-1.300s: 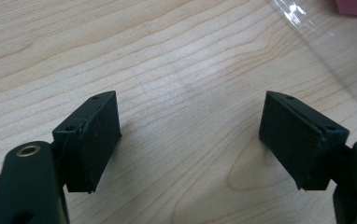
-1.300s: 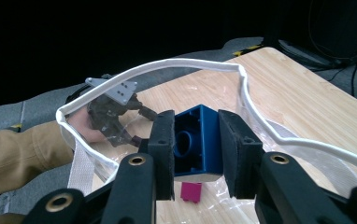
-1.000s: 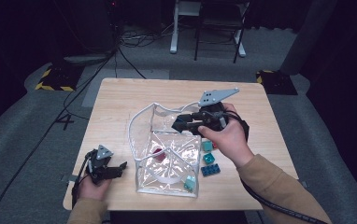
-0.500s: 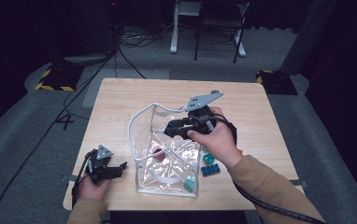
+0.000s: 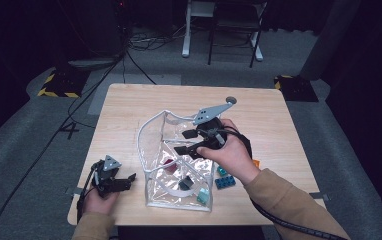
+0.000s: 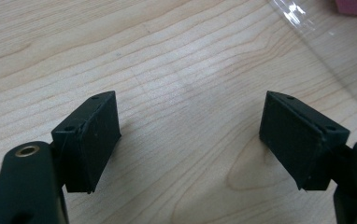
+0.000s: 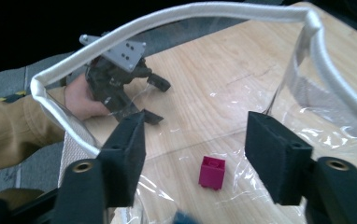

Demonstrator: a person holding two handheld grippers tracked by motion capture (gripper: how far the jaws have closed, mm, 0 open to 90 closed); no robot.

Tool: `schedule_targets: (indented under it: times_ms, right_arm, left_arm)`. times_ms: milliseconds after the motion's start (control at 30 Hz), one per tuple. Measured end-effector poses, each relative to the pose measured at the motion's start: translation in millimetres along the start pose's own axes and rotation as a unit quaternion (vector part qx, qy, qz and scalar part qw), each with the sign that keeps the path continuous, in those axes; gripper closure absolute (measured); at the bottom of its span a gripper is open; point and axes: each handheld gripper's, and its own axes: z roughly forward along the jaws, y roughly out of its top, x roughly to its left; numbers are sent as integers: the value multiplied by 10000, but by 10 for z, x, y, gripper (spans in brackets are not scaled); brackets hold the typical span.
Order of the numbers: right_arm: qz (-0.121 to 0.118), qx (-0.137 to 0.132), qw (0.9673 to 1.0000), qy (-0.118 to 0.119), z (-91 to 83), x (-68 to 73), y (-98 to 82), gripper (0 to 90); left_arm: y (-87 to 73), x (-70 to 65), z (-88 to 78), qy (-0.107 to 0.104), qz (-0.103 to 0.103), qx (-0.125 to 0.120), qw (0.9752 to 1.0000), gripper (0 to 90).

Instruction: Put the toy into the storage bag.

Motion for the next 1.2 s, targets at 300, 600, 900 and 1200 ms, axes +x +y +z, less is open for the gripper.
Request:
schedule_targets:
  times_ms: [300, 600, 900, 1200]
  right_arm:
    - [69, -318, 9993, -163, -307, -67, -50, 350]
    - [258, -440, 9976, -463, -644, -223, -203, 337]
    - [444, -423, 9951, -776, -877, -348, -401, 325]
    - [774, -385, 9893, -1175, -1099, -530, -725, 325]
  left_arm:
    - [0, 0, 0, 0, 2, 2, 10000, 206]
    - [1, -1, 1, -16, -8, 4, 10000, 204]
    - [2, 1, 0, -30, -2, 19, 10000, 204]
    - [1, -2, 2, -17, -6, 4, 10000, 203]
